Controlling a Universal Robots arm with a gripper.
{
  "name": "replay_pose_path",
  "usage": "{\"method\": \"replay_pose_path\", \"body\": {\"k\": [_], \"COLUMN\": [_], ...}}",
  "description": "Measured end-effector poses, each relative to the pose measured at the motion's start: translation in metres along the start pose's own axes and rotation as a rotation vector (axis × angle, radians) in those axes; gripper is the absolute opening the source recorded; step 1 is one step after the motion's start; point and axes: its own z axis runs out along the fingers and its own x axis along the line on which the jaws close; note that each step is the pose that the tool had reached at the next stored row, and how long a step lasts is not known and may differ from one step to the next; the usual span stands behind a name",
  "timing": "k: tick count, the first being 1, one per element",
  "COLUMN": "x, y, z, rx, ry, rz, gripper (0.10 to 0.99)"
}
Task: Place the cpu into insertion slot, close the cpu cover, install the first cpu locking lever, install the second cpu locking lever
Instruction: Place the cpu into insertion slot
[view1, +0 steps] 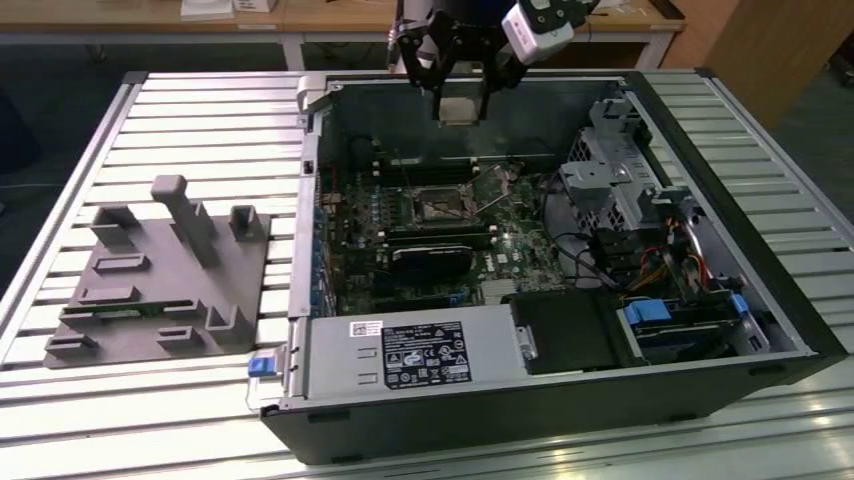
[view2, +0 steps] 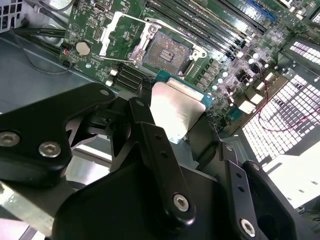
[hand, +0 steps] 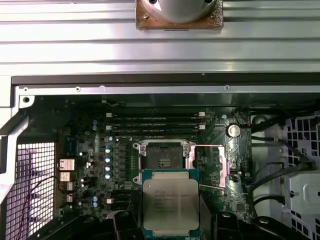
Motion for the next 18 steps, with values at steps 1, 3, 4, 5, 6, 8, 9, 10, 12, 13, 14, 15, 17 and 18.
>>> {"method": "replay_pose_path", "body": {"k": [1, 3, 4, 5, 6, 8, 9, 10, 12, 13, 14, 15, 17, 18], "x": [0.0, 0.0, 0.0, 0.0, 0.0, 0.0, -0.0001, -0.0001, -0.0001, -0.0001, -0.0001, -0.0001, -0.0001, -0.0001], "y": [0.0, -0.0001, -0.0001, -0.0001, -0.0002, -0.0002, -0.0002, -0.0002, -0.0003, -0.0003, -0.0004, -0.0004, -0.0004, -0.0005], "z": [0.0003, 0.0009, 0.0011, 0.0014, 0.0017, 0.0022, 0.0025, 0.0028, 0.0034, 0.0038, 0.004, 0.0044, 0.005, 0.0054], "rx": [0.0, 0.0, 0.0, 0.0, 0.0, 0.0, 0.0, 0.0, 0.0, 0.0, 0.0, 0.0, 0.0, 0.0], "ry": [0.0, 0.0001, 0.0, 0.0, 0.0, 0.0, 0.0, -0.0001, 0.0, 0.0, 0.0, 0.0, 0.0, 0.0], "rz": [0.0, 0.0, 0.0, 0.0, 0.0, 0.0, 0.0, 0.0, 0.0, 0.0, 0.0, 0.0, 0.0, 0.0], "gripper": [0.541, 0.541, 0.541, 0.541, 0.541, 0.541, 0.541, 0.541, 0.541, 0.541, 0.541, 0.541, 0.541, 0.541]}}
